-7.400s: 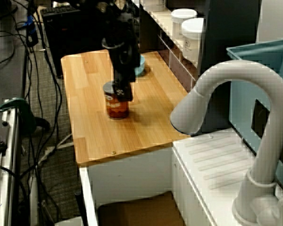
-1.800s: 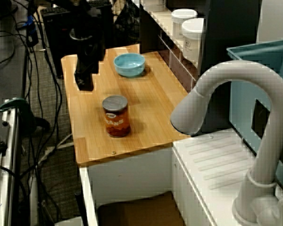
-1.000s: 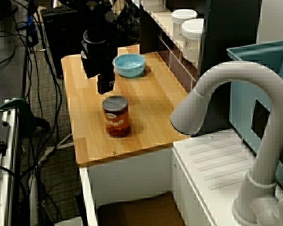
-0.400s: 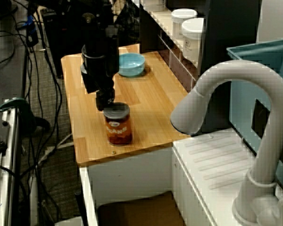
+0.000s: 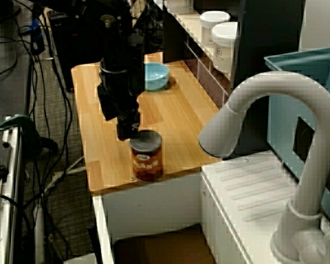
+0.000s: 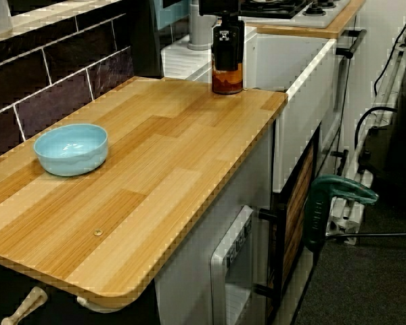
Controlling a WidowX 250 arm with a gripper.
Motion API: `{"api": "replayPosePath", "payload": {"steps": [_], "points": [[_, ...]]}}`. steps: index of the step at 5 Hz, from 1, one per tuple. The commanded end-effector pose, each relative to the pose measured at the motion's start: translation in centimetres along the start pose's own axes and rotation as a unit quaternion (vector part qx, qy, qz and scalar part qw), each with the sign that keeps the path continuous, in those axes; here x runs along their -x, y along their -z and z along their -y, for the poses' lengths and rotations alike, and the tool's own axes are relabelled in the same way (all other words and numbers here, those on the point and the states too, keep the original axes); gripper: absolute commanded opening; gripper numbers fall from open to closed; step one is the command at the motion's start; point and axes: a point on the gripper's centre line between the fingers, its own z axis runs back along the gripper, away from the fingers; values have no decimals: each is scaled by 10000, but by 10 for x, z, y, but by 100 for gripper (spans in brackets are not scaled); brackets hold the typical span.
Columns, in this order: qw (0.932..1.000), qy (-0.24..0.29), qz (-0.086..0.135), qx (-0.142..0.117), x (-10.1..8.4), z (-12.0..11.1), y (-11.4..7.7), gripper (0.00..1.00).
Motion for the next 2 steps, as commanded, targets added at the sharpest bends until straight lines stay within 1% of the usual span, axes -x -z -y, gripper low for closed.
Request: {"api": "replayPosePath", "payload": {"steps": [1,2], "points": [[9996,155,183,152,-11,13,-22,100],[9993,258,187,186,-5,22,-27,100]]}}
